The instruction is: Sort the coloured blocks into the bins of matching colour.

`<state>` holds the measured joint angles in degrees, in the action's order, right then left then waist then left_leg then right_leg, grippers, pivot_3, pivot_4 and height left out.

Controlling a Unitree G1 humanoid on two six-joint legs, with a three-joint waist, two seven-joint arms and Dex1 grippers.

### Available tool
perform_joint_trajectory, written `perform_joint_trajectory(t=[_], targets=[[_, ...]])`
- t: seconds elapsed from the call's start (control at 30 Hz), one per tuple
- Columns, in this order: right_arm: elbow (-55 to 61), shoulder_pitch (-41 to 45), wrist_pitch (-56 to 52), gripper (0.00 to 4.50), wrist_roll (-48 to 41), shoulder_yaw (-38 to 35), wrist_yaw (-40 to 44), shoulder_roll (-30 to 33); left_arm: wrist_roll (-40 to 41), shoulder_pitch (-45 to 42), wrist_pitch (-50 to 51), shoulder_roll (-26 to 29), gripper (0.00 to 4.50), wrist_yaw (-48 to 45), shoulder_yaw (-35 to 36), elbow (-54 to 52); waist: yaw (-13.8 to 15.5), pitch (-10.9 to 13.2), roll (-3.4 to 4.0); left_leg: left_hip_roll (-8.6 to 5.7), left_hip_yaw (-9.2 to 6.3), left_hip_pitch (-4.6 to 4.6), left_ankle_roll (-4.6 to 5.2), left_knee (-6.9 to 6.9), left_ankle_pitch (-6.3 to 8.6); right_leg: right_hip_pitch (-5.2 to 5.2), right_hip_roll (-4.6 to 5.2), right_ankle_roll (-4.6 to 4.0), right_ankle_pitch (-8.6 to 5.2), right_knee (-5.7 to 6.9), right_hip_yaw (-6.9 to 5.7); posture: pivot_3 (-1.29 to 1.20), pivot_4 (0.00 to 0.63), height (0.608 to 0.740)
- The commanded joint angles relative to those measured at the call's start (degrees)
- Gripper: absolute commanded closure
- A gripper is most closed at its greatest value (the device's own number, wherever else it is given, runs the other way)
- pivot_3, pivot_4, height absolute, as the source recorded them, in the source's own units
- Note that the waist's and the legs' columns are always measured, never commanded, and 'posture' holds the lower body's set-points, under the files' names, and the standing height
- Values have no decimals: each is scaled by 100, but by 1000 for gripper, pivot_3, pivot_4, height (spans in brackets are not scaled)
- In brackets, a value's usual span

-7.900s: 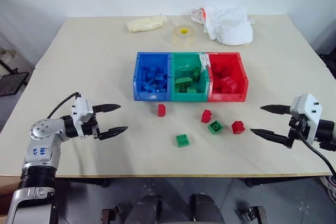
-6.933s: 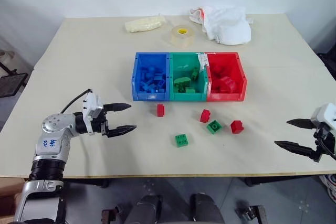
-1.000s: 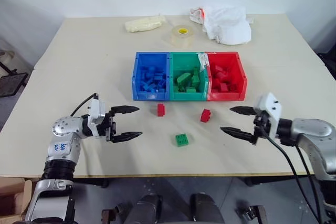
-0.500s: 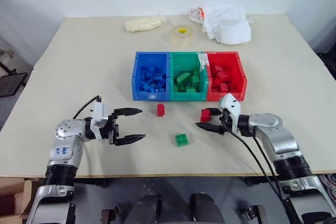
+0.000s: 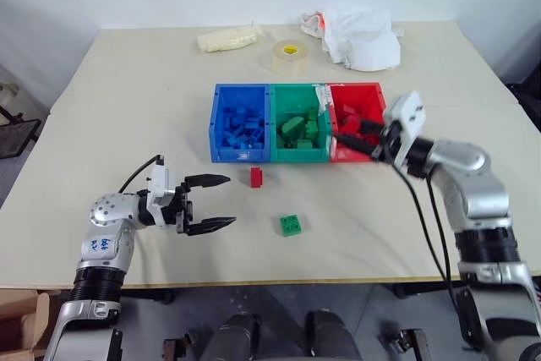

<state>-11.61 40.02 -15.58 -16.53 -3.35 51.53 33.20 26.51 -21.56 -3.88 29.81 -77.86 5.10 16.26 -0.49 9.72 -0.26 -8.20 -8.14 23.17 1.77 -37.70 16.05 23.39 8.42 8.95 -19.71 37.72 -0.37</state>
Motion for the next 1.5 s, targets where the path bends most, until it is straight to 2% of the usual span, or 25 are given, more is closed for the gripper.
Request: perform_joint_trajectory(t=[0.03,0.07,0.2,0.33,0.37,0.5,0.6,0.7,0.87,1.07,1.13,1.23,1.37,1.5], targets=[[-830,483,485,3009,263,-32,-157,-7,19,-119,-90,-53,0,8,-7,-3,-10,0,0,1,0,0,0,1,0,0,0,0,0,0,0,0,150,740],[-1255,711,622,3009,392,24,-223,-47,10,-153,-110,-84,0,14,-21,29,-17,0,0,0,0,0,0,2,0,0,1,0,0,1,-1,0,150,740],[-2467,1351,1233,1667,755,90,-513,-187,-4,-221,-145,-146,0,29,-52,89,-53,0,0,-2,1,1,0,1,0,-1,-1,0,0,5,-3,0,150,740],[-2735,1534,1482,262,772,40,-424,-178,-11,-248,-167,-164,0,36,-45,119,-134,0,0,-1,0,1,0,10,0,0,1,0,0,14,-3,0,150,740],[-2701,1531,1493,35,755,32,-381,-142,-10,-256,-175,-162,0,36,-41,135,-143,0,0,-1,0,1,0,11,0,1,0,0,0,14,-4,0,150,740],[-2293,1356,1424,35,655,11,-125,32,-9,-283,-201,-160,0,36,-42,190,-171,0,0,1,1,1,0,15,0,5,-1,0,0,15,-4,0,150,740],[-1527,930,1177,35,362,-1,408,222,-12,-309,-213,-171,0,33,-48,229,-158,0,0,1,0,1,0,15,0,6,-2,0,0,16,-4,0,150,740],[-484,195,621,35,-104,-110,988,563,-12,-321,-231,-176,0,39,-44,260,-125,0,0,1,0,1,0,13,0,3,-1,0,0,14,-3,0,150,740],[902,-1247,40,35,-813,-559,1909,1517,29,-213,-211,-58,0,-3,23,225,-63,0,0,-2,-3,9,4,0,2,-1,1,0,0,8,-3,0,150,740],[1396,-2858,53,35,-937,-1262,2679,2549,80,-4,-149,107,0,-74,58,43,-54,0,0,2,9,4,6,-3,4,-2,4,1,0,-8,1,0,150,740],[1477,-3196,89,35,-939,-1416,2782,2718,103,74,-122,151,0,-73,76,-42,-55,0,0,4,9,2,3,-1,6,-2,4,1,0,-8,1,0,150,740],[1575,-3321,73,35,-994,-1490,2720,2745,125,248,-73,214,0,-60,72,-260,-89,0,0,4,23,2,4,-3,7,-1,4,1,0,-10,9,0,150,740],[1754,-3236,-48,35,-1084,-1361,2585,2591,158,738,147,324,0,93,28,-1090,-94,0,0,14,26,-1,2,-1,8,-1,7,1,0,-12,17,0,150,740],[1770,-3116,-81,35,-1083,-1243,2534,2551,66,1268,518,678,0,317,34,-2032,-65,1,-1,13,27,0,3,-2,9,-2,6,1,0,-18,36,0,150,740]])
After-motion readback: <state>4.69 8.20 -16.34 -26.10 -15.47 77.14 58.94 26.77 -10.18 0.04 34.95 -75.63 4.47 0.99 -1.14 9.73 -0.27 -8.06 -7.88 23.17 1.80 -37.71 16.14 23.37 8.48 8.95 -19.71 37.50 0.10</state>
